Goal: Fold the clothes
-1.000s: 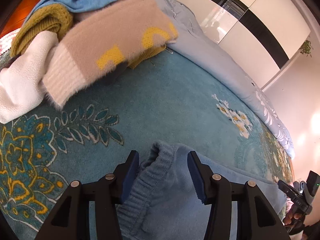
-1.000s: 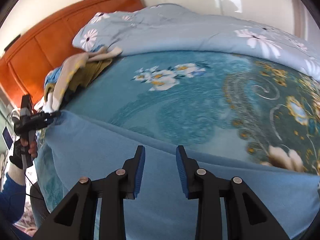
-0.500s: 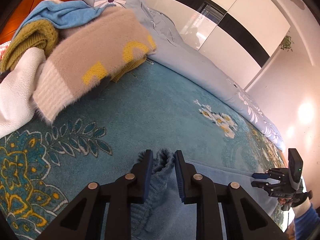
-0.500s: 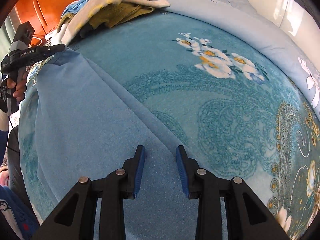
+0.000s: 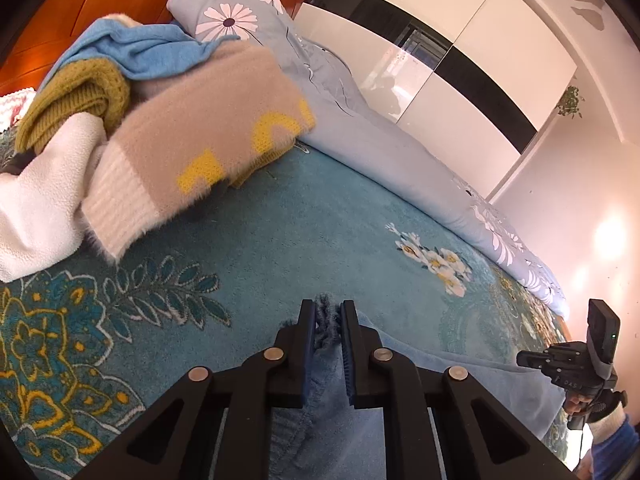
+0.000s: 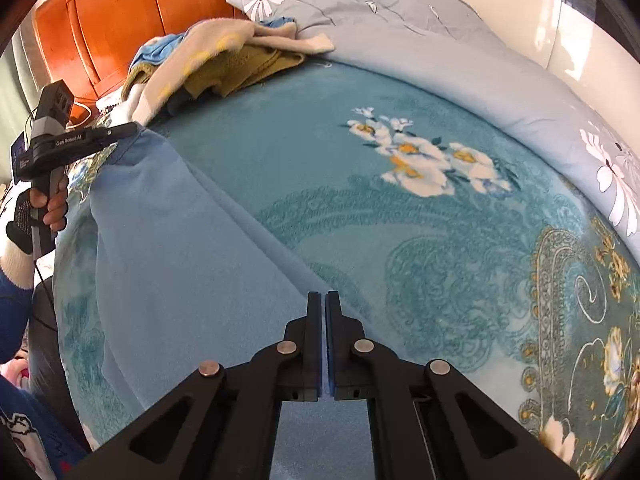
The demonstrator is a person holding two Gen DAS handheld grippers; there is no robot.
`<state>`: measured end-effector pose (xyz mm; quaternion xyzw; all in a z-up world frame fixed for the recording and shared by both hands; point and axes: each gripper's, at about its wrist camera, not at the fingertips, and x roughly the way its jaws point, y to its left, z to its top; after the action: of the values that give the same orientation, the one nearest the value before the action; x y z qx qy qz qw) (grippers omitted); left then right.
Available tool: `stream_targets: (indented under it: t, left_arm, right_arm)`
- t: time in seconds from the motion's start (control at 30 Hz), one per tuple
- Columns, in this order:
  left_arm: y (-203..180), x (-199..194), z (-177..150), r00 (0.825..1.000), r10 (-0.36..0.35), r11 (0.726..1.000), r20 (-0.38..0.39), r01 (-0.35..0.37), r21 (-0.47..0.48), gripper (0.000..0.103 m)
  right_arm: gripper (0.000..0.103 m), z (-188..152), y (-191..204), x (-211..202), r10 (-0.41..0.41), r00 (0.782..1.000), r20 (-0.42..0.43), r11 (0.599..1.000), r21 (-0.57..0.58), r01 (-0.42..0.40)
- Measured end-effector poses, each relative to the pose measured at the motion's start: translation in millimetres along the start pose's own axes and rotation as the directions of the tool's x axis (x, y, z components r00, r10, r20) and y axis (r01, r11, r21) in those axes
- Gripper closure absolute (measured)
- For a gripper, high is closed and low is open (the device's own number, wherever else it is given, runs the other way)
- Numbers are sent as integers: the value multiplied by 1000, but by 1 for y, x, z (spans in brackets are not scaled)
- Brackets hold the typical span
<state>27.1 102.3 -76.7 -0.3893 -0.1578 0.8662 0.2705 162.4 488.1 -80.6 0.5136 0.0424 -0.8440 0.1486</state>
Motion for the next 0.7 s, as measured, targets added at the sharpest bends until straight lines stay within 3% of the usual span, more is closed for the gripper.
stream_targets:
  t: [0.2,0.23,0.33,0.6,0.7]
  left_arm:
    - [9,6,-4,1000,11,999,-20,-11,-38,90]
    - [10,6,-4,1000,6,999,-19,-7,-43,90]
    - [10,7,-5,1000,2,998,-21,-3,-57,90]
    - [16,9,-9,1000,-6,996,-21,4,-84,90]
    - [17,8,-9,1000,-14,996,-19,13,-89,89]
  right_arm:
    - [101,6,-6,-9,15,999,34,1000,18,-15]
    - [97,7,-8,-10,17,999,39,1000,21,-18]
    - [61,7,-6,-2,23,1000,5,1000,0,-23]
    - [63,1,5,17,47,997,-63,998,-40,-50]
    - [77,0,12,20,42,995,-87,998,-46,-46]
